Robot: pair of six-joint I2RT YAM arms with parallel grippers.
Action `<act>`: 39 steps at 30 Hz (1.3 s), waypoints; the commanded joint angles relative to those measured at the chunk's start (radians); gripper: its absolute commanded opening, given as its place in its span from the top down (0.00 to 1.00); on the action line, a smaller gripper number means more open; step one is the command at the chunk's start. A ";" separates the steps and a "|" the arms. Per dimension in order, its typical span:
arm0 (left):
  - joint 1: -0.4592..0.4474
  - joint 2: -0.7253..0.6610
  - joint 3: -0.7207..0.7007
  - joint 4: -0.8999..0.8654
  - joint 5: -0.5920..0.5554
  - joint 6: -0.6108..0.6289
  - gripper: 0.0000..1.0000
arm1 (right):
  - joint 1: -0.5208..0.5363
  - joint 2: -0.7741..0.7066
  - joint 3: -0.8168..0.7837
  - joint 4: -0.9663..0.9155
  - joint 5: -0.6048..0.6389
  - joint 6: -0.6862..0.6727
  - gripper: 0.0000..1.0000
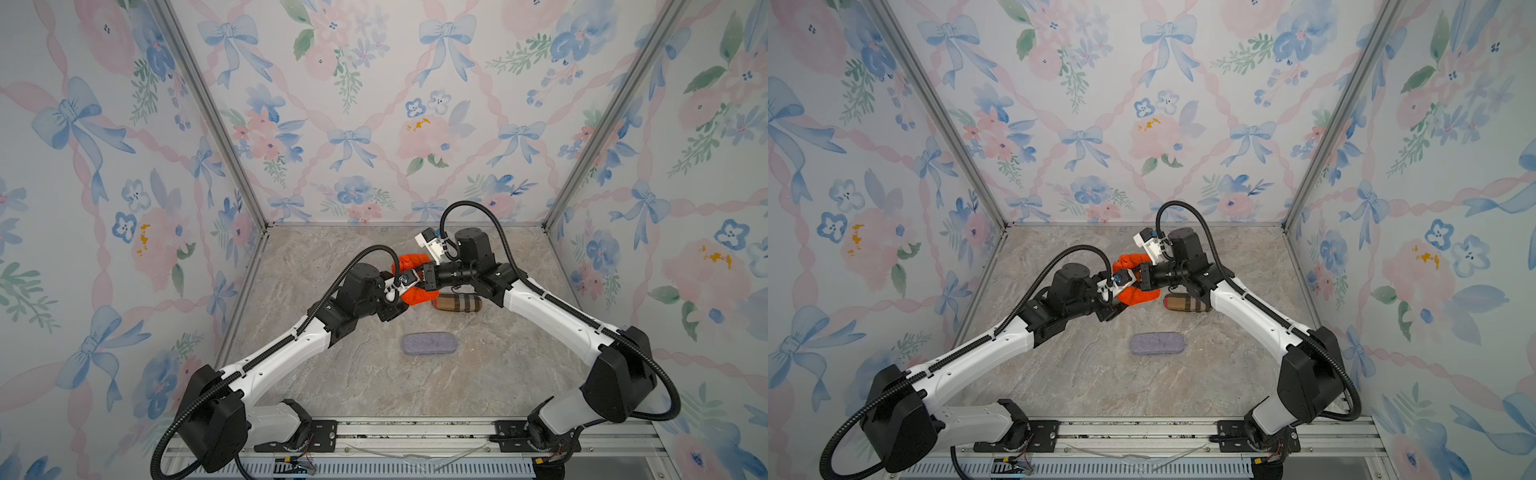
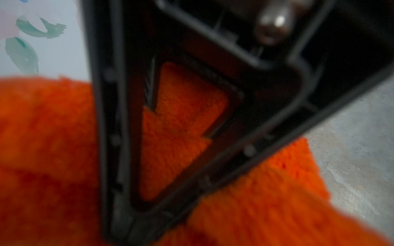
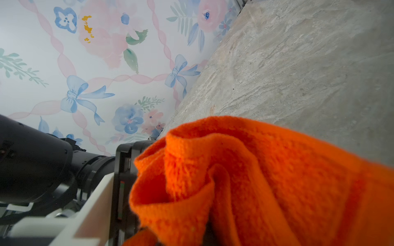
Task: Wipe the eyeglass case
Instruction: Wipe the dirt from the eyeglass case.
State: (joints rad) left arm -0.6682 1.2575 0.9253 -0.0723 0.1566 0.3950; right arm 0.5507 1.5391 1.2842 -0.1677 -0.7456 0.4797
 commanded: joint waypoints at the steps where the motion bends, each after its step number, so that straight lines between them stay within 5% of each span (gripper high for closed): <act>1: -0.013 -0.068 0.015 0.157 0.046 -0.005 0.63 | -0.104 -0.035 -0.036 -0.056 0.046 0.011 1.00; 14: -0.013 -0.073 -0.012 0.218 0.042 -0.045 0.63 | 0.049 -0.014 -0.002 -0.089 0.110 -0.007 1.00; 23: -0.016 -0.138 -0.021 0.126 0.022 -0.003 0.64 | -0.165 -0.125 0.053 -0.296 0.190 -0.090 1.00; 28: -0.100 -0.130 -0.042 0.102 -0.133 0.144 0.65 | -0.186 -0.156 0.225 -0.329 0.176 -0.060 1.00; 32: -0.263 -0.083 -0.138 0.260 -0.489 0.485 0.66 | -0.139 -0.120 0.352 -0.322 0.161 -0.022 1.00; 39: -0.302 -0.095 -0.223 0.456 -0.578 0.610 0.68 | -0.013 -0.050 0.295 -0.219 0.130 0.073 1.00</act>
State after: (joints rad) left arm -0.9600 1.1702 0.6922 0.2024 -0.3126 0.8986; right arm 0.4984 1.4460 1.6478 -0.4179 -0.5995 0.4862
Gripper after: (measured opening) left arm 0.682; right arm 0.093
